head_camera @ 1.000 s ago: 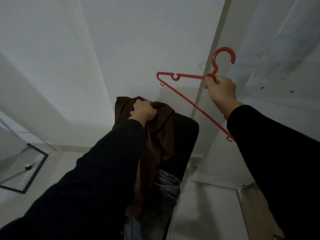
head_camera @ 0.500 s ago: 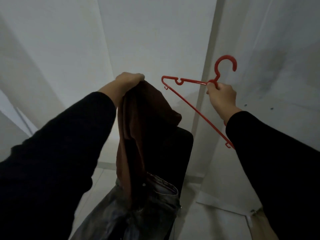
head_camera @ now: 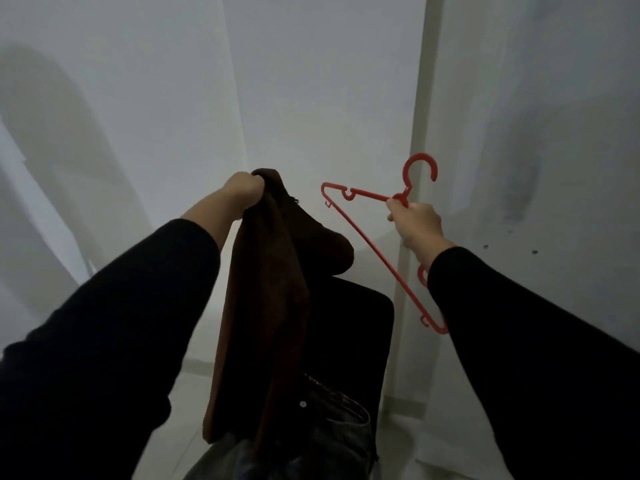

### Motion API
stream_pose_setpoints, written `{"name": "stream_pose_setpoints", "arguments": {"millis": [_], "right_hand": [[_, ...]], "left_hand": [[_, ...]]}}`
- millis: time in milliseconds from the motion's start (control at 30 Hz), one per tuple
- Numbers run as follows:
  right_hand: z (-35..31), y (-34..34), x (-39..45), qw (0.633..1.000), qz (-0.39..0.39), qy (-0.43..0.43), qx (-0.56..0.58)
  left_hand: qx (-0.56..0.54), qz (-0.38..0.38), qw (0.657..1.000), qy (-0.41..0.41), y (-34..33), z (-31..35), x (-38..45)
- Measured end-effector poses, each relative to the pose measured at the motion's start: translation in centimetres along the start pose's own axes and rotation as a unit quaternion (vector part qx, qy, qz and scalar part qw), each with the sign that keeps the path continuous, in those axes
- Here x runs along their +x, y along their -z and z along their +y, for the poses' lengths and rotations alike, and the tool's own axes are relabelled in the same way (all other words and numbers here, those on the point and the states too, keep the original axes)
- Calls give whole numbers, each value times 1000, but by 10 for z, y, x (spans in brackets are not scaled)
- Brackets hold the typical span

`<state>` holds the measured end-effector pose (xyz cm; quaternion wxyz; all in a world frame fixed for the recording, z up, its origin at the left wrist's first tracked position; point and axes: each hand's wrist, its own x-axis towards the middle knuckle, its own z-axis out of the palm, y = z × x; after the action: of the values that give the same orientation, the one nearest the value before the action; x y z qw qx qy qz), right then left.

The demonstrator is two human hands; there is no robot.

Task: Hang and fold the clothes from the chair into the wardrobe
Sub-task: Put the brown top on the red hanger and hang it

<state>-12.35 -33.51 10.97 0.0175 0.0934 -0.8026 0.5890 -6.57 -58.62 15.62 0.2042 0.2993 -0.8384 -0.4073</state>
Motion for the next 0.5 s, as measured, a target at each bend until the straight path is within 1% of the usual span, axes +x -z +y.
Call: {"name": "stream_pose_setpoints", "arguments": {"millis": [67, 133, 200, 267, 367, 433, 500], "right_hand": [[-11, -8, -6, 999, -34, 2, 9], [-22, -21, -11, 998, -64, 12, 19], [-30, -38, -16, 995, -92, 32, 27], [-37, -58, -22, 991, -123, 46, 31], [-47, -84, -34, 985, -163, 58, 29], [-51, -96, -38, 987, -146, 69, -1], [-52, -103, -43, 992, -95, 66, -39]], "left_hand": [[-95, -29, 995, 10, 0, 4, -5], [-206, -84, 975, 10, -3, 7, -13], [-267, -121, 956, 18, -6, 9, -21], [-291, -147, 945, 32, -8, 9, -28], [-306, -210, 928, 45, -1, 5, -38], [-291, -249, 923, 35, 4, 0, -40], [-259, -266, 928, 12, 9, -5, -41]]}}
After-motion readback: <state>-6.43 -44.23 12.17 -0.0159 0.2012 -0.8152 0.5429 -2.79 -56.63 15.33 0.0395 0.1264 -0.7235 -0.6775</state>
